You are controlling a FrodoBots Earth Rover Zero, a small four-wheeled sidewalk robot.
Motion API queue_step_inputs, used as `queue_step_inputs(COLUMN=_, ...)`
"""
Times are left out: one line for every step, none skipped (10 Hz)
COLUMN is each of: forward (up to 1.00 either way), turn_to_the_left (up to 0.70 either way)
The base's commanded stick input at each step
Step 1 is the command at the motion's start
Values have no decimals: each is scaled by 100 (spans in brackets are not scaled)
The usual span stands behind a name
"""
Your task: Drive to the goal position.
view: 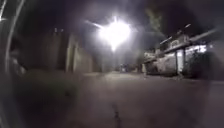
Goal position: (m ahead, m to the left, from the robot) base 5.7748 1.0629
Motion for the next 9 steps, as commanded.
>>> queue_step_inputs(forward=70, turn_to_the_left=-21)
queue_step_inputs(forward=70, turn_to_the_left=-5)
queue_step_inputs(forward=70, turn_to_the_left=0)
queue_step_inputs(forward=70, turn_to_the_left=0)
queue_step_inputs(forward=70, turn_to_the_left=0)
queue_step_inputs(forward=70, turn_to_the_left=0)
queue_step_inputs(forward=70, turn_to_the_left=0)
queue_step_inputs(forward=70, turn_to_the_left=0)
queue_step_inputs(forward=70, turn_to_the_left=0)
